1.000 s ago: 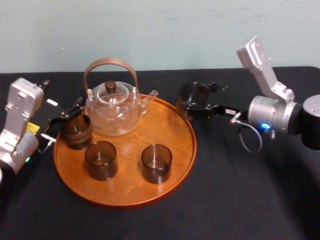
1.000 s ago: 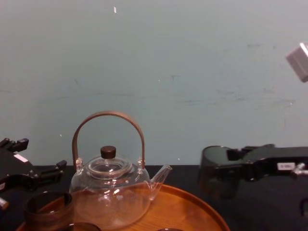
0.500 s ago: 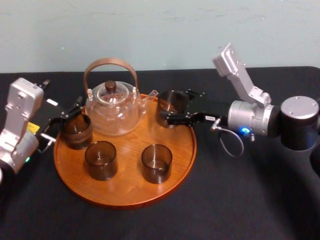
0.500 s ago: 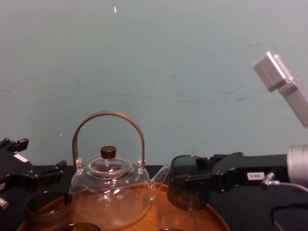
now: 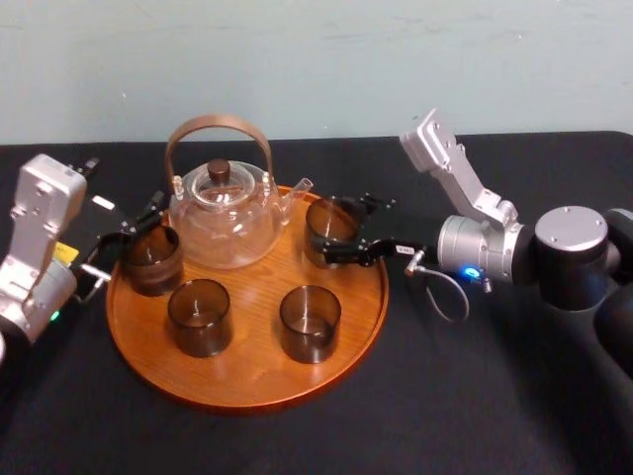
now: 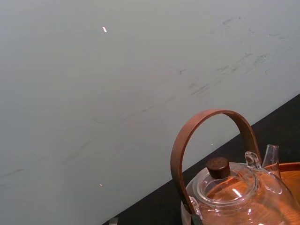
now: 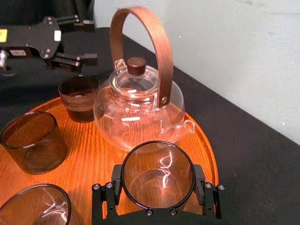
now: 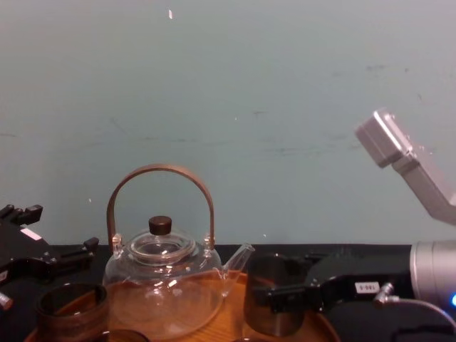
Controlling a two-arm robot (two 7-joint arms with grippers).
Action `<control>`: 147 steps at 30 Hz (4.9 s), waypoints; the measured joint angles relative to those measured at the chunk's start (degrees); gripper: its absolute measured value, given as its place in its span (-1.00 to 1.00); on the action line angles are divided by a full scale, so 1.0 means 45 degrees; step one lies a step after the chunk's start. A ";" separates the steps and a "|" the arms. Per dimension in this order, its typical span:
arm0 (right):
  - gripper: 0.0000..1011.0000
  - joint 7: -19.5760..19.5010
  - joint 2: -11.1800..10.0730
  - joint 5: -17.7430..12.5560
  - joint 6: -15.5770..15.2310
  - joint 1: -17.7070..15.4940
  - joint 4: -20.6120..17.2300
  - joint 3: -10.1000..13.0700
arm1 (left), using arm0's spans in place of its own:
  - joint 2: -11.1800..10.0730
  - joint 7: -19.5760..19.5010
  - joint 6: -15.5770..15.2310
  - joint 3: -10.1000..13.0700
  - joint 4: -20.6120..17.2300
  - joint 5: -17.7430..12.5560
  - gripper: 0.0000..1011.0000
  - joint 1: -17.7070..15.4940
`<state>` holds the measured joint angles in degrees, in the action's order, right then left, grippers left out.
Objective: Pick up the glass from the table and place it on the tray.
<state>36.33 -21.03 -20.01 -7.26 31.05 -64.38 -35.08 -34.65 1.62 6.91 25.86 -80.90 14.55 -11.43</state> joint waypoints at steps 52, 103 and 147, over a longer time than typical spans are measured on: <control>0.98 -0.0074 0.0309 0.0768 0.0154 -0.0044 0.0814 -0.0032 | 0.0000 0.0000 0.0000 0.0000 0.0000 -0.0001 0.98 0.0000; 0.98 0.0019 -0.3466 -0.1838 0.0808 -0.3531 -0.4440 0.2230 | 0.0000 0.0000 0.0000 0.0000 0.0000 -0.0001 0.98 0.0000; 0.98 -0.5414 -0.0754 0.0146 0.2599 -0.5355 -0.3430 0.4751 | 0.0000 0.0000 0.0000 0.0001 0.0000 0.0000 0.98 0.0001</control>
<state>11.97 -24.42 -19.35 4.44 6.95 -79.81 -13.69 -34.65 1.62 6.91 25.86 -80.90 14.55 -11.43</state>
